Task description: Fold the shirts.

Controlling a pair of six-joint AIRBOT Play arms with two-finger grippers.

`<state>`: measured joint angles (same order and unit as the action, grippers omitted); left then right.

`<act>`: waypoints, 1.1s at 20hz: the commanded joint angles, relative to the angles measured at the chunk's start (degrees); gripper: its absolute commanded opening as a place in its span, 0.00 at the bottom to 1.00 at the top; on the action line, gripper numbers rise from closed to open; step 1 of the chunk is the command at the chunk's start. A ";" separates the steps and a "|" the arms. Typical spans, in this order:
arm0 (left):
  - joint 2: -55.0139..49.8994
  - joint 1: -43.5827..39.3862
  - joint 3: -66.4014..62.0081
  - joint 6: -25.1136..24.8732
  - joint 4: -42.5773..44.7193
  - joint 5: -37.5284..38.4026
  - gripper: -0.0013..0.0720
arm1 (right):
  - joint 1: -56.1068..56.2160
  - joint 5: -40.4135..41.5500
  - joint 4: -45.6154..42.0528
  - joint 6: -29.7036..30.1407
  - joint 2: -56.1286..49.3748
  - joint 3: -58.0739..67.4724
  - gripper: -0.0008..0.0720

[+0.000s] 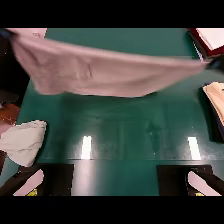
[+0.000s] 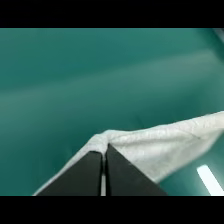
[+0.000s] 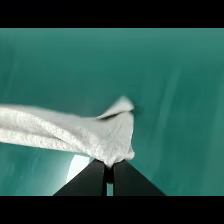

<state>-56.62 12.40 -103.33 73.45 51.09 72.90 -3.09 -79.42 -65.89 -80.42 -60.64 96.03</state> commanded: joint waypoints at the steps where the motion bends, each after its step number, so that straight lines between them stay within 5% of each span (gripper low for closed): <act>1: 0.63 0.02 -18.91 3.41 -1.22 -0.24 0.05 | 0.24 0.72 -3.43 -0.46 0.02 19.80 0.03; 4: 2.45 0.02 -24.04 4.35 -7.67 -1.88 0.05 | 0.24 1.57 -5.44 -1.44 2.29 26.10 0.03; 12: 7.69 0.02 -22.01 4.63 -13.57 -1.60 0.05 | 0.24 5.20 -13.68 -3.23 15.26 15.63 0.03; 22: -6.29 0.00 15.76 2.32 -13.33 2.69 0.05 | 0.26 -17.09 -13.20 -3.13 -17.51 15.58 0.03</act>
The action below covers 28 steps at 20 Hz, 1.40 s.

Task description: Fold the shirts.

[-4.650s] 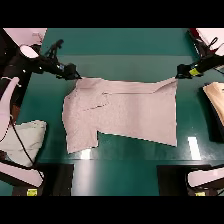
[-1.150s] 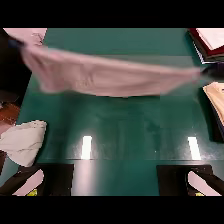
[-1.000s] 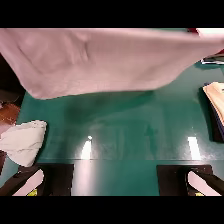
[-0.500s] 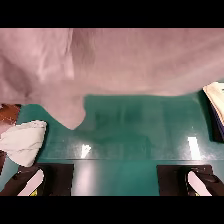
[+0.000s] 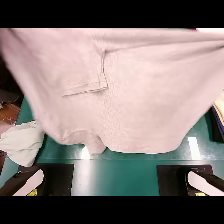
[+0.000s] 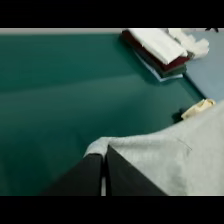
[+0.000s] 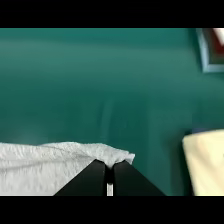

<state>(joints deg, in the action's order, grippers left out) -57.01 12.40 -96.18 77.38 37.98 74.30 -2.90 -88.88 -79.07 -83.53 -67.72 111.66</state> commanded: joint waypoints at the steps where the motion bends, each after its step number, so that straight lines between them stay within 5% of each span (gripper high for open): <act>1: -9.68 0.00 10.05 -2.80 -0.22 1.18 0.05 | 0.07 -8.70 -0.02 -0.02 -14.60 -0.04 0.03; 5: -25.90 -1.16 10.75 -4.70 -0.31 -2.34 0.05 | 0.07 -6.40 -0.02 -0.02 -27.98 -0.04 0.03; 13: -38.86 -8.24 10.34 -14.82 -1.11 -28.52 0.05 | 0.90 15.54 -0.02 -0.52 -36.35 0.02 0.03; 22: -38.84 -8.13 9.05 -14.80 16.22 -12.48 0.05 | 1.36 12.52 -0.04 -0.50 -31.63 -13.33 0.03; 27: -38.86 -8.13 15.54 -13.92 16.61 -14.62 0.05 | 4.48 20.31 0.00 -0.52 -27.58 -26.03 0.03; 28: -38.86 -8.13 15.76 -12.00 17.38 -14.51 0.14 | 4.98 21.11 0.00 -0.87 -27.23 -27.08 0.04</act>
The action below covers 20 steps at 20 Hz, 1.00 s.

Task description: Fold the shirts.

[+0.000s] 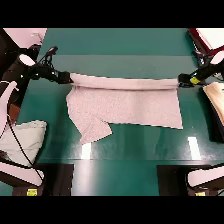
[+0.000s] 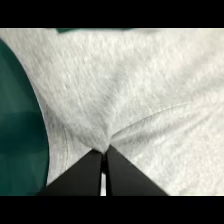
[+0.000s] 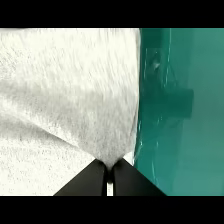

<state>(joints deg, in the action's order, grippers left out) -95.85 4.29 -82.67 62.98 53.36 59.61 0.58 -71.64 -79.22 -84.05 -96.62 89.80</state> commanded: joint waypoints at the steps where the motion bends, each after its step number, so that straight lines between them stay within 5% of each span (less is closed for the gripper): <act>1: -0.02 -0.02 2.19 5.51 2.89 0.37 0.59 | 1.77 3.93 0.20 -0.66 1.70 -5.51 0.19; 2: -0.02 -0.02 2.19 8.02 3.52 0.83 0.87 | 1.75 3.52 0.26 -1.57 1.73 -5.49 0.51; 3: 0.07 0.22 2.19 9.27 3.85 2.05 0.86 | 1.66 1.99 0.22 -2.43 1.84 -5.03 0.58; 6: 1.99 2.91 2.27 9.51 3.96 9.22 0.86 | 0.17 -2.51 0.87 -0.83 5.75 -5.64 0.58; 8: 5.73 4.87 4.26 9.38 4.48 13.60 0.70 | -2.05 -3.56 6.99 2.78 11.41 -9.94 0.57; 9: 8.90 4.98 7.48 9.01 4.63 13.62 0.70 | -3.65 -4.90 12.04 5.11 14.67 -12.87 0.57; 12: 20.00 4.98 22.67 9.25 4.28 9.97 0.70 | -7.28 -6.75 20.92 9.31 21.94 -20.09 0.57; 20: 31.56 3.58 51.71 7.04 -7.13 0.33 0.70 | -8.55 -5.29 21.24 10.21 29.22 -25.51 0.57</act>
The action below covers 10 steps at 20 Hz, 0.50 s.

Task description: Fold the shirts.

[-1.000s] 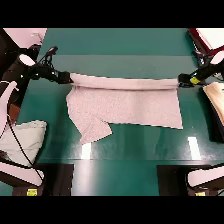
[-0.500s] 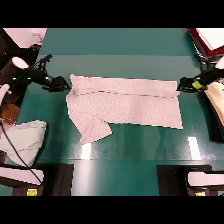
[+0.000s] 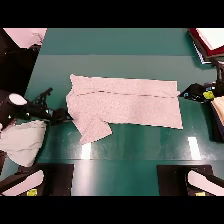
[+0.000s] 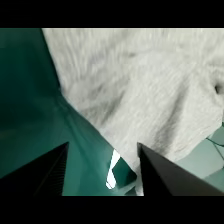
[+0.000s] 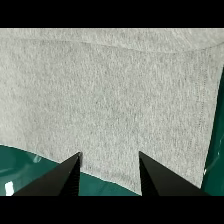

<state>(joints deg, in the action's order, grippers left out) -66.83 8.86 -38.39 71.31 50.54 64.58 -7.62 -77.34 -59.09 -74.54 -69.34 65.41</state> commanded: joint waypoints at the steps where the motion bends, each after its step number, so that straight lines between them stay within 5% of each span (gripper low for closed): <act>1: 2.54 -2.47 8.00 -1.27 -4.70 -6.49 0.70 | -0.35 0.42 1.05 0.70 2.16 -1.11 0.57; 7: 1.88 -13.57 8.07 4.09 -6.56 -19.56 0.69 | -0.35 -1.38 0.87 0.70 2.23 -1.11 0.57; 8: 1.88 -13.66 8.07 4.57 -7.19 -19.78 0.59 | -0.37 -1.97 0.07 0.70 2.21 -1.11 0.57; 9: 1.90 -13.64 7.85 4.74 -7.28 -19.50 0.17 | -0.37 -2.75 -1.44 0.70 2.21 -1.14 0.57; 10: 1.90 -13.64 7.39 4.76 -7.32 -18.67 0.06 | -0.35 -3.52 -4.02 0.68 2.16 -1.18 0.57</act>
<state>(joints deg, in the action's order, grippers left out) -65.04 -3.20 -30.72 74.15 44.97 47.77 -7.94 -79.02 -59.44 -73.89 -67.22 64.29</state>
